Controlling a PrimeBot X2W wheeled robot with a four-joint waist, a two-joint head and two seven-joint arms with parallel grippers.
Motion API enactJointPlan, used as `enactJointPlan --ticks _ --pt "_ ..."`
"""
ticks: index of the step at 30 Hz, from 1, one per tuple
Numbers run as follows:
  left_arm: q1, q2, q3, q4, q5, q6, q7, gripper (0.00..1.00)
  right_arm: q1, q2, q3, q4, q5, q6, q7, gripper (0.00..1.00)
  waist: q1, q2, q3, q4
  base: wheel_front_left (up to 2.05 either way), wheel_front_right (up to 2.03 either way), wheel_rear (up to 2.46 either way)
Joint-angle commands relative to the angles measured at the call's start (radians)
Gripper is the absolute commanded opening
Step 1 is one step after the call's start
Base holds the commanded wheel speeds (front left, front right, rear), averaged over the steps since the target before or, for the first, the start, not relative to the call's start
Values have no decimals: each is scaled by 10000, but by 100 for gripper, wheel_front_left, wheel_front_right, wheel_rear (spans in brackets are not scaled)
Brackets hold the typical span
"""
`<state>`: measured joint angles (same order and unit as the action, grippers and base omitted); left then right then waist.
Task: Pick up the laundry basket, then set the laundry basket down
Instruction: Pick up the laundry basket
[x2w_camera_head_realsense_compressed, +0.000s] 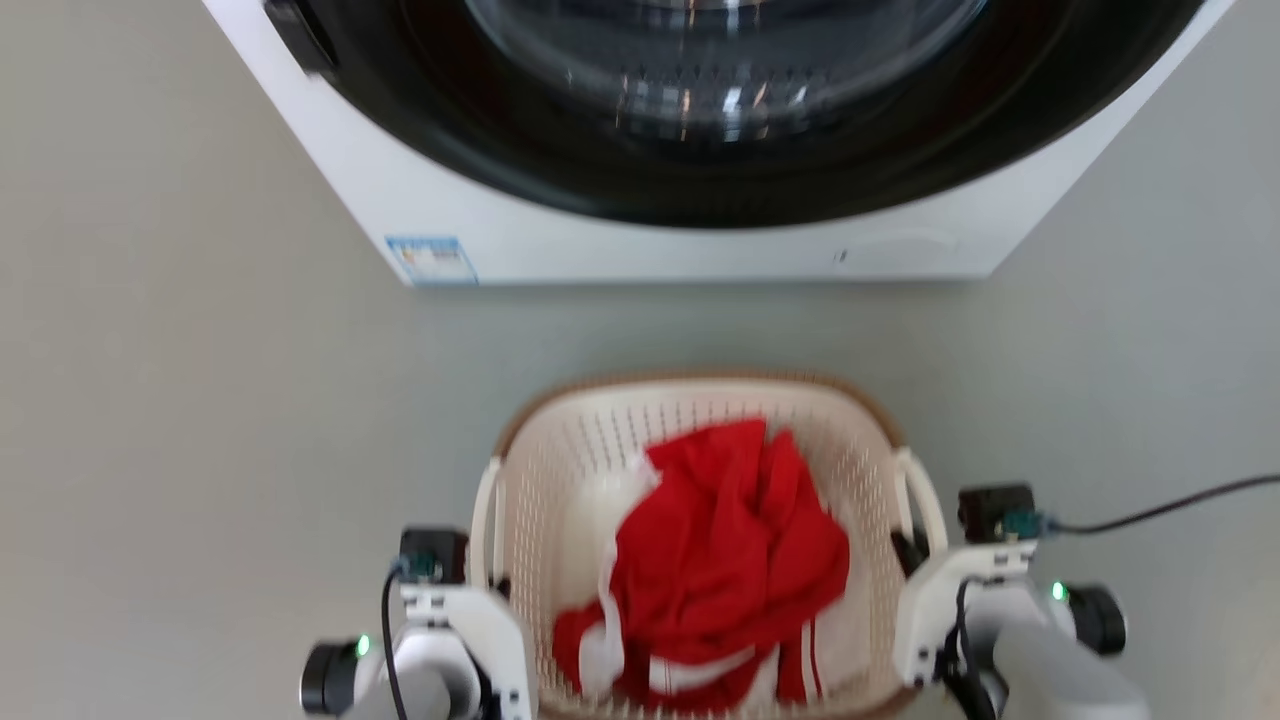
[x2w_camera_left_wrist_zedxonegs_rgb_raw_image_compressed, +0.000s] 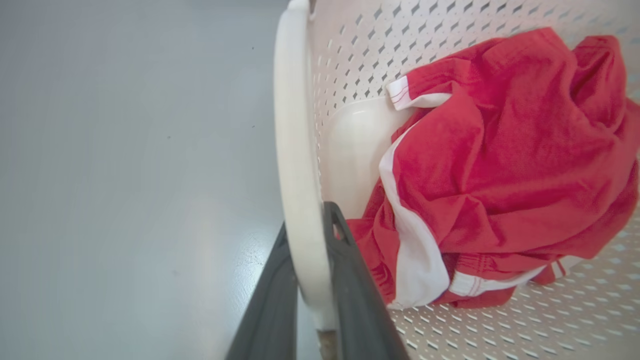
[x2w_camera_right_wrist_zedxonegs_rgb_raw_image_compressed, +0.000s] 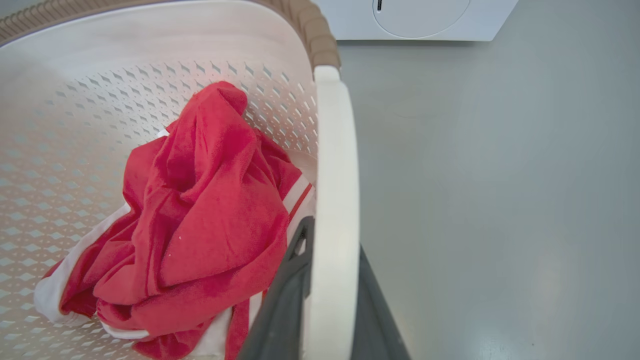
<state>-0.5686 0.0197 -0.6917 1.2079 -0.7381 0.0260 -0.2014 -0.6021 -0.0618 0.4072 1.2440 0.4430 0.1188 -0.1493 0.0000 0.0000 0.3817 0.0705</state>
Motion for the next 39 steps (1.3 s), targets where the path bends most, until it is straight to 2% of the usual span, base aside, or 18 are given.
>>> enactJointPlan --ticks 1,22,39 --pt "211 306 78 -20 -115 73 -72 0 579 116 530 -165 210 119 159 0 0 0 -961 -120 0 0 0" --pt "1979 306 -1048 289 -888 121 679 0 2424 116 2475 -182 2386 119 993 0 0 0 -3652 -112 0 0 0" --pt "2103 306 -1489 392 -1169 184 583 0 2511 116 3431 -15 3358 119 922 0 0 0 -4104 -143 0 0 0"
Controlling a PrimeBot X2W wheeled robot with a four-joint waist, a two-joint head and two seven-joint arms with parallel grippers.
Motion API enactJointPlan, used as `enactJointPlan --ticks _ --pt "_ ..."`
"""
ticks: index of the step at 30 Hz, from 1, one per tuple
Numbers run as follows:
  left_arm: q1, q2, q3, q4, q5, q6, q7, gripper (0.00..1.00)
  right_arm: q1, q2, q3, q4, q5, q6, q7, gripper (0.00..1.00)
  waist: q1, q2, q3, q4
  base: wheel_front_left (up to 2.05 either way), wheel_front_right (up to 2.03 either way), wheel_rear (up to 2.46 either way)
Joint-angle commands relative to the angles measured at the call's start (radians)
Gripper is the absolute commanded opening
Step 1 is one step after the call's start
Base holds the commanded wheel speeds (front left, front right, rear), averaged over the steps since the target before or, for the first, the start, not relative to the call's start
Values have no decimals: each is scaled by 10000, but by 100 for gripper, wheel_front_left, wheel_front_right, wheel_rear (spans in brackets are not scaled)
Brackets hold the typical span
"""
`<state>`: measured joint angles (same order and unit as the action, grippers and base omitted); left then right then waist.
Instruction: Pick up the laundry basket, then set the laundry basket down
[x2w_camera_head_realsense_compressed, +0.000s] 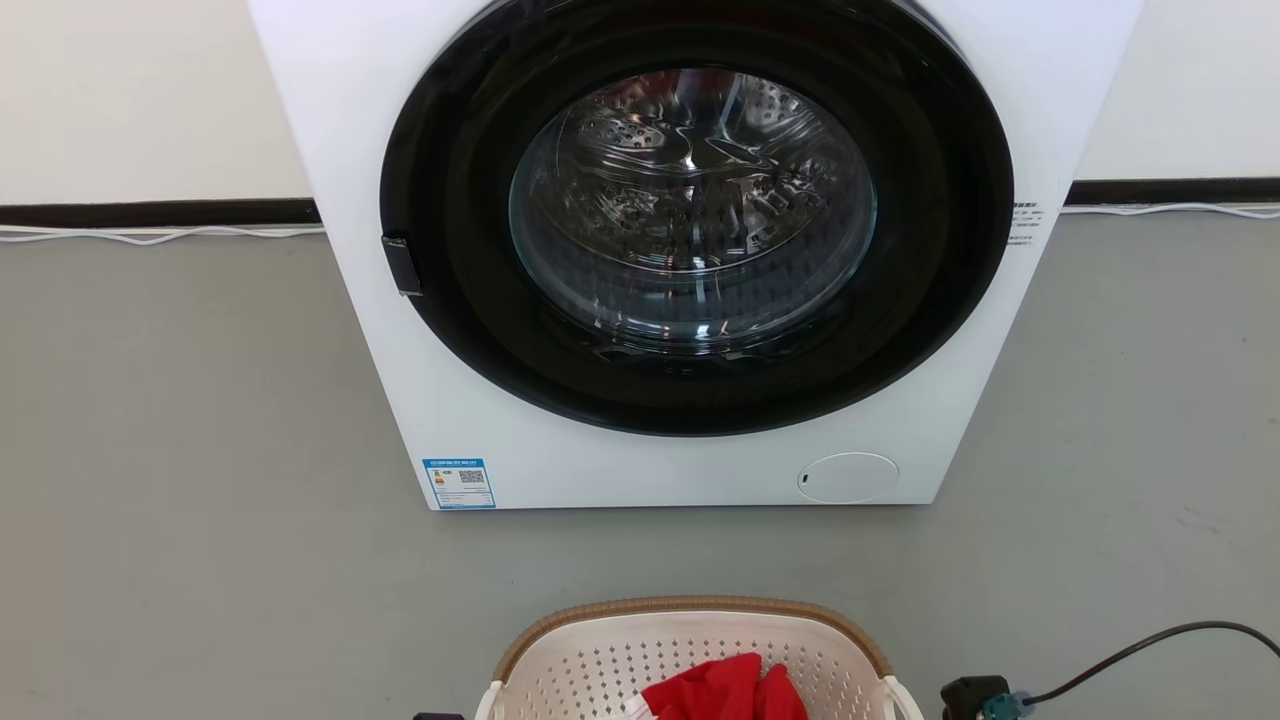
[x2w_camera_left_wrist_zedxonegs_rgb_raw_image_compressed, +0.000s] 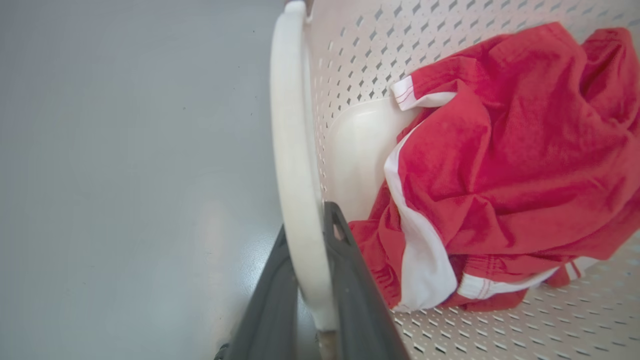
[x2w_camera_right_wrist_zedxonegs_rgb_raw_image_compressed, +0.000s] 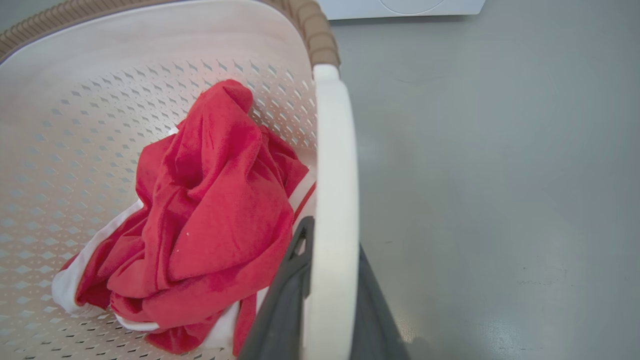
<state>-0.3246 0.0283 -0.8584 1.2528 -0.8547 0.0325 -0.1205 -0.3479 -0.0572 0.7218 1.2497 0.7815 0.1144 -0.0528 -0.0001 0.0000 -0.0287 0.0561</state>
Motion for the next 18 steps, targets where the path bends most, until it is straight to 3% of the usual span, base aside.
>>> enactJointPlan --ticks 1,18 --pt "-352 219 159 -50 -15 121 -229 0 -37 70 325 -61 18 163 -50 0 1 0 -3 1 0 0 0" --pt "-451 219 -127 19 -240 137 -227 0 -186 70 898 105 609 163 -186 0 1 0 103 0 0 0 0"
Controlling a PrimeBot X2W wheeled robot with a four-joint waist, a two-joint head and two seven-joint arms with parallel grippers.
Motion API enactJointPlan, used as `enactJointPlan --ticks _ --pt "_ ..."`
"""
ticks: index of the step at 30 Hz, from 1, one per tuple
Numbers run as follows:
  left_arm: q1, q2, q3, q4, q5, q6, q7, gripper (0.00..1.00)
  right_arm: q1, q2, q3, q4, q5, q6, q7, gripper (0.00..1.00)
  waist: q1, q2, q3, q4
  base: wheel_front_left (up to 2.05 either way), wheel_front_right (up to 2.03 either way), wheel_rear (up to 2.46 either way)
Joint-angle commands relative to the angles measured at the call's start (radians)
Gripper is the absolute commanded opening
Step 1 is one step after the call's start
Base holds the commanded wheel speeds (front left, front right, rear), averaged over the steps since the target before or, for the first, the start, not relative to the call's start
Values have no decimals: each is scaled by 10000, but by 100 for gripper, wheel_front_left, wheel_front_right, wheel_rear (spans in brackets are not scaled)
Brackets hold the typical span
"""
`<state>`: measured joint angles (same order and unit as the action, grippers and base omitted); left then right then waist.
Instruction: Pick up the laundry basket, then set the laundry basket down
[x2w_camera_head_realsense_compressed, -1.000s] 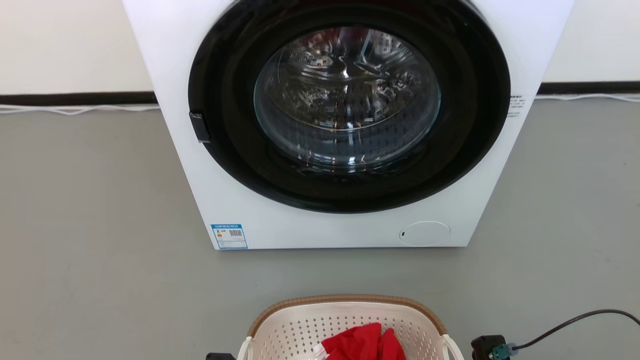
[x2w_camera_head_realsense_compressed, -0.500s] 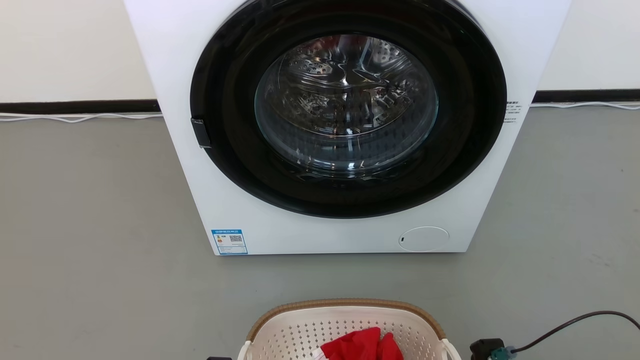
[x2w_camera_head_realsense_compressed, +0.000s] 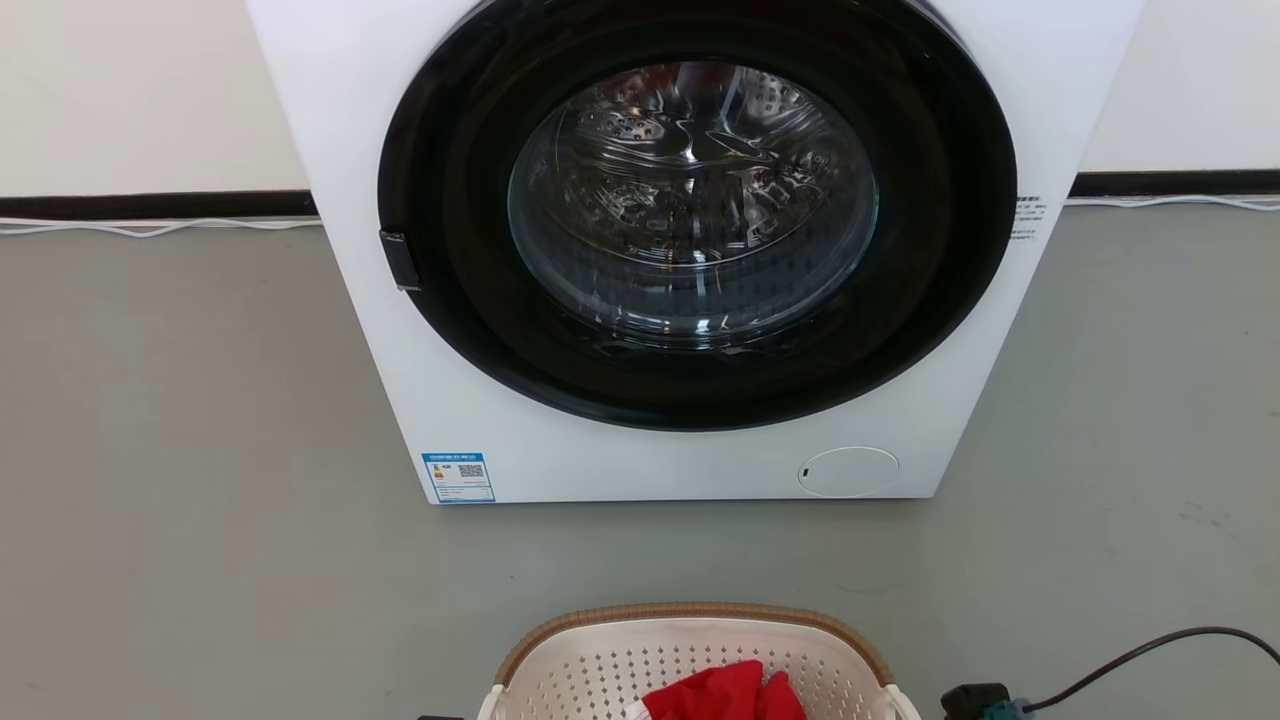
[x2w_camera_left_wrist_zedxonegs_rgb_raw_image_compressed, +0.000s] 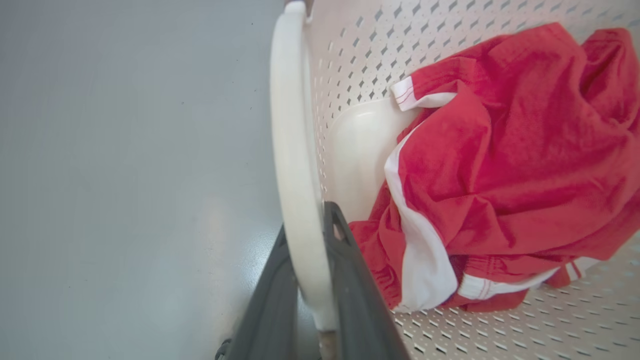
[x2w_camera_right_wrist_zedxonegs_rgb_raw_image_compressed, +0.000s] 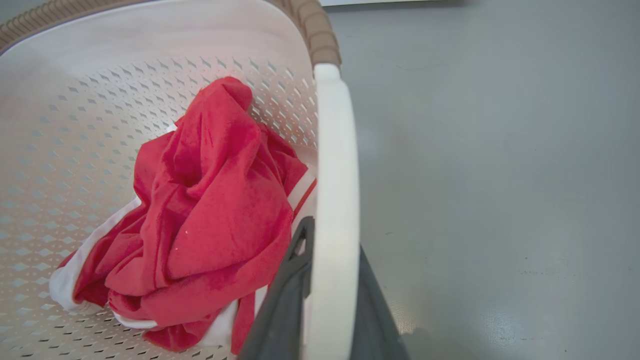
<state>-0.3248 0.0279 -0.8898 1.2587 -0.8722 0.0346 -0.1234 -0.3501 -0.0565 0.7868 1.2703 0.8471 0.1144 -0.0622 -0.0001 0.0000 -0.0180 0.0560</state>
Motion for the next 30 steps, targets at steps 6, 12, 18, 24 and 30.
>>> enactJointPlan --ticks 6,12,18,24,30 --pt "-464 223 78 -5 -119 139 -235 0 -205 63 430 -50 135 163 -151 0 1 0 28 -3 0 0 0" --pt "-513 223 4 25 -195 148 -258 0 -295 63 595 -5 295 163 -205 0 1 0 71 -5 0 0 0" --pt "-564 223 -76 56 -254 161 -295 0 -366 63 753 34 430 163 -276 0 1 0 132 -15 0 0 0" --pt "-684 223 -123 82 -322 178 -356 0 -542 63 879 68 556 163 -350 0 1 0 263 -15 0 0 0" --pt "-1115 223 -130 106 -351 211 -488 0 -1067 63 941 115 581 163 -544 0 1 0 647 15 0 0 0"
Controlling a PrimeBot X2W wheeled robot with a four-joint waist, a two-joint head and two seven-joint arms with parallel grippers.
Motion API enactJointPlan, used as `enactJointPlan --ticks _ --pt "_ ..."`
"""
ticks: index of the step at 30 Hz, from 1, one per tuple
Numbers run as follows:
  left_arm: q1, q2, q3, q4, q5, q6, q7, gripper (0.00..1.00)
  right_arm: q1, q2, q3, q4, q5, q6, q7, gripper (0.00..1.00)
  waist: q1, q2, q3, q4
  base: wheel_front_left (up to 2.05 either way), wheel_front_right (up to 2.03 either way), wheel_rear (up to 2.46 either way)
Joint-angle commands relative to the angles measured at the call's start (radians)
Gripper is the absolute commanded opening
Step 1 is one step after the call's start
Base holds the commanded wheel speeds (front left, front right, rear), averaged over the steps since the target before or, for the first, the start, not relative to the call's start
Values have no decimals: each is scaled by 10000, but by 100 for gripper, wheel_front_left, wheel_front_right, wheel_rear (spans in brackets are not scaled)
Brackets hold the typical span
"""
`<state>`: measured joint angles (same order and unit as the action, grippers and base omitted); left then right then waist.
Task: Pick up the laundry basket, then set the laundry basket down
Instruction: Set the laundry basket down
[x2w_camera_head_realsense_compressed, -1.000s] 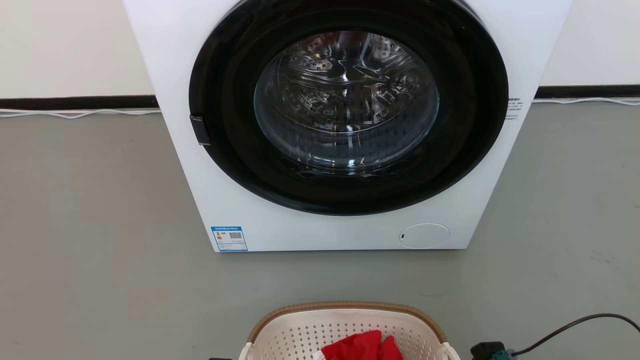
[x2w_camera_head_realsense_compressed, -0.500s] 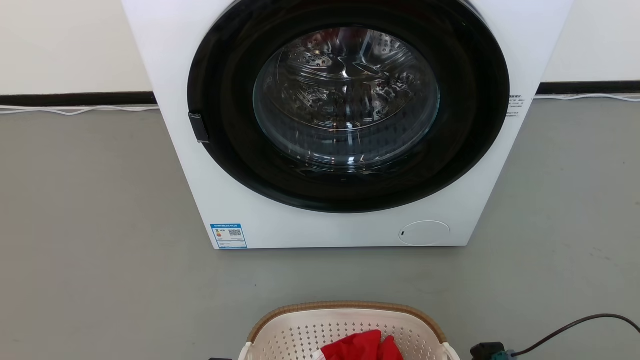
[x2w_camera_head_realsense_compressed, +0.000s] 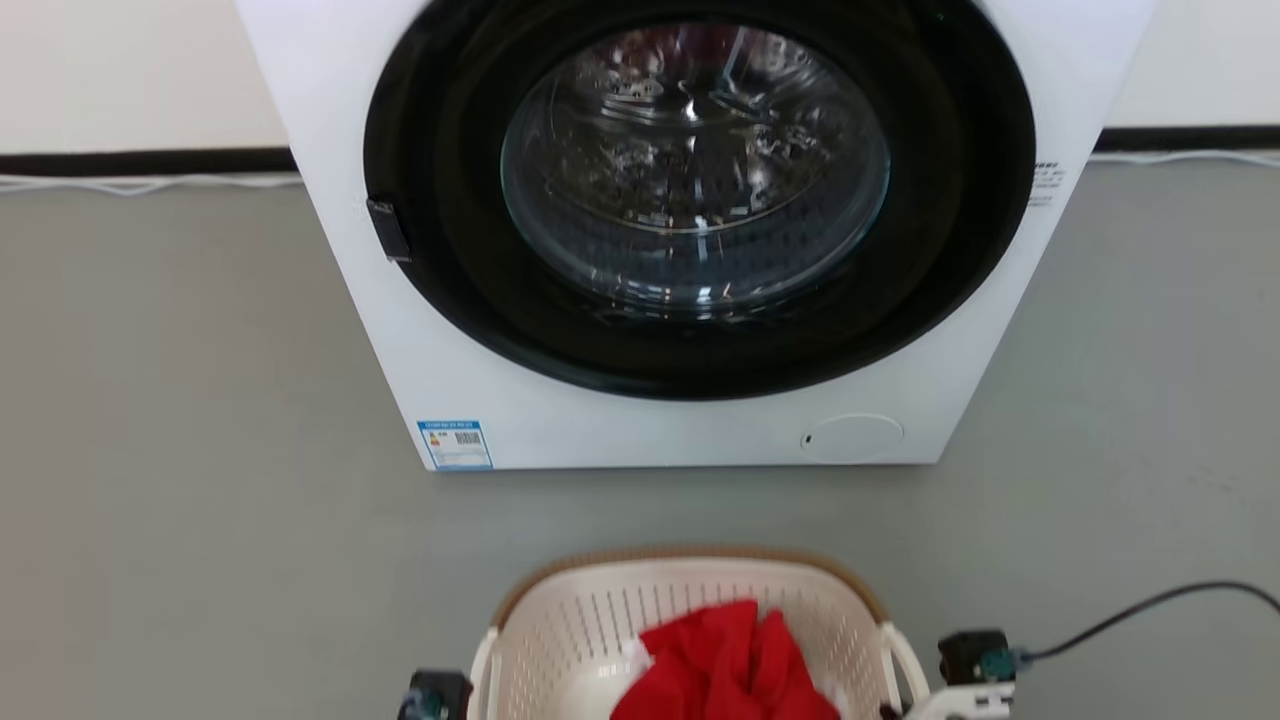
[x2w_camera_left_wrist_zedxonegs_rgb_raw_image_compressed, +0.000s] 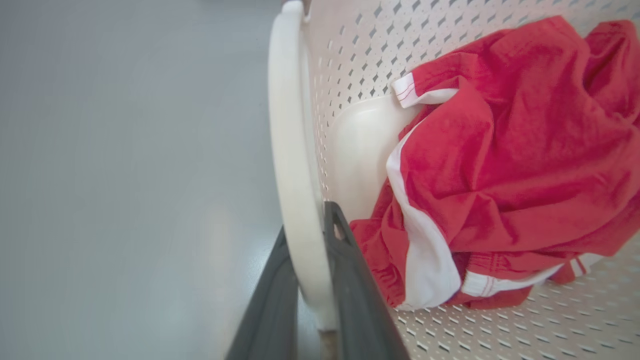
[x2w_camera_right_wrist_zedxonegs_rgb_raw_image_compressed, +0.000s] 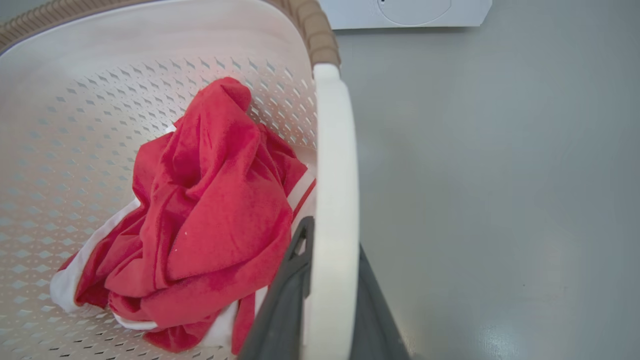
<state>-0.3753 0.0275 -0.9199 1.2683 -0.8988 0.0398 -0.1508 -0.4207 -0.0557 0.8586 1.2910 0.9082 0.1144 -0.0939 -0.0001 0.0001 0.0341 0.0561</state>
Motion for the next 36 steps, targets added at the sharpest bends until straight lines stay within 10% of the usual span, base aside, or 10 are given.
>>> enactJointPlan --ticks 1,16,36 --pt "-704 227 179 17 -89 164 -243 0 -469 55 230 -85 -31 163 -254 0 1 -1 211 20 0 0 0" --pt "-2745 243 323 82 -32 310 -689 0 -2630 55 31 -8 -582 163 -699 0 1 -1 2729 223 0 0 0" --pt "-5251 229 222 -324 0 502 -1044 0 -4884 55 -3643 -3 -4612 163 -697 0 1 -1 6641 482 0 0 0"
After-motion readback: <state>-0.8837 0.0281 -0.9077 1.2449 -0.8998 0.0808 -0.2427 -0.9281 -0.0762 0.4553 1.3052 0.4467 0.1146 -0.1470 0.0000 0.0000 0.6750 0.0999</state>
